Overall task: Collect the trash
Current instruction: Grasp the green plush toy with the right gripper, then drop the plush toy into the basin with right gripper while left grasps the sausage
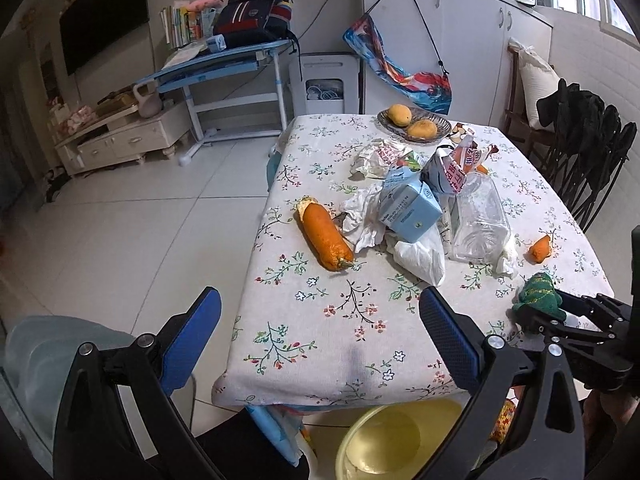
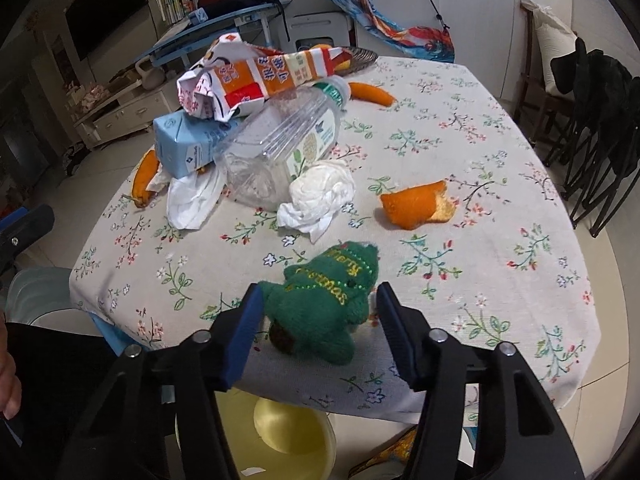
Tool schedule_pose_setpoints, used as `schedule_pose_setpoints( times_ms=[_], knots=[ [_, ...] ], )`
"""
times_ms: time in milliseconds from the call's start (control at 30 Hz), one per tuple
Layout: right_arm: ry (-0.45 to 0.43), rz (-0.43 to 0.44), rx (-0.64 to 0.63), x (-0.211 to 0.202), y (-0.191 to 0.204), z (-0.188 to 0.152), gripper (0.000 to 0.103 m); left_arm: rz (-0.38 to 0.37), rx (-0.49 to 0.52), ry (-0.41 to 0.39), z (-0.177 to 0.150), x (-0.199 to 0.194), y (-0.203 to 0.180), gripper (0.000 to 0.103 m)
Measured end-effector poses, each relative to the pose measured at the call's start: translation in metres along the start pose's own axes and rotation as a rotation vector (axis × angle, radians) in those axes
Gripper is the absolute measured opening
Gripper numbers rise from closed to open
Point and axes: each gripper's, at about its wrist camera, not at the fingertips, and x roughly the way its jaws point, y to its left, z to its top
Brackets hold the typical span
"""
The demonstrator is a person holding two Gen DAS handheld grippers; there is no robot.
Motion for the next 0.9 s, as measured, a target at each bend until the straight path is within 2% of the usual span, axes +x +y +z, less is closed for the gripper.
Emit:
schedule_pose_setpoints(
  times_ms=[367,500,667,900],
  knots=[
    [-0.012,0.025,0.007,-0.004,0.001,-0.003,0.040,-0.010,0.003,0.008,-0.001,0.001,-0.001,0.096],
    [-0.026,0.049,0.017,-0.006,0.000,0.000,0.039,-0.027,-0.034,0.035,-0.001,0.007,0.007,0.096],
    [-0.063,0.112,0.013,-0.016,0.003,0.001,0.039,-0.016,-0.114,0.077,-0.004,0.018,0.029,0.096],
    [-0.076,0.253,-0.086,-0.028,0.029,-0.004,0.039,0.008,-0.090,0.103,-0.011,0.026,0.034,0.096]
  ],
)
